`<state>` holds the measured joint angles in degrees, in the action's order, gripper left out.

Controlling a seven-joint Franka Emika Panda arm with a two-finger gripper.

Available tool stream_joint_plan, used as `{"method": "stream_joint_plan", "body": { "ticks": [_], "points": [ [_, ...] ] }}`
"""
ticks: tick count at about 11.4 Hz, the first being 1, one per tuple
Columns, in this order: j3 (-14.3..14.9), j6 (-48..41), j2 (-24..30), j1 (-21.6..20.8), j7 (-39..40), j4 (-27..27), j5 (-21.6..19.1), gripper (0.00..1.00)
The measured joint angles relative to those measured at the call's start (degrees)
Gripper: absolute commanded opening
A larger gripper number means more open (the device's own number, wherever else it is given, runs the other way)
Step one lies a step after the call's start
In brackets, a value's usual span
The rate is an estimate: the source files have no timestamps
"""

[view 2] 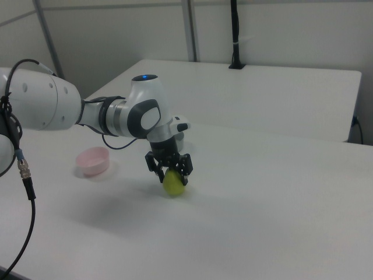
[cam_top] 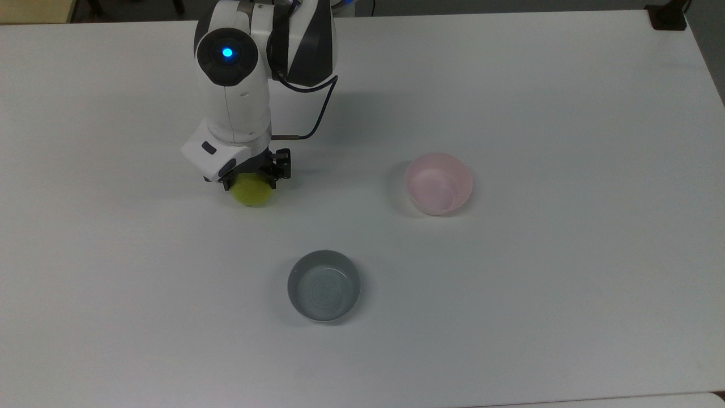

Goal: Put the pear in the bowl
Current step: 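Lift the pear and carry it over the pink bowl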

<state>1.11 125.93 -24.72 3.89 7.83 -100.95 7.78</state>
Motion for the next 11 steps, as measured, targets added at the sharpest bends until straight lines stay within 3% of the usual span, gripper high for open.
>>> {"method": "stream_joint_plan", "body": {
  "ticks": [3, 8, 11],
  "points": [
    [0.0, -4.2, 1.1, -0.4, 0.0, 1.2, 0.0, 0.45],
    [-0.1, -22.2, 5.2, -0.8, 0.0, 14.1, -0.4, 0.45],
    [-0.4, -24.4, 7.1, -5.5, -2.2, 15.9, -0.9, 0.45]
  ]
}}
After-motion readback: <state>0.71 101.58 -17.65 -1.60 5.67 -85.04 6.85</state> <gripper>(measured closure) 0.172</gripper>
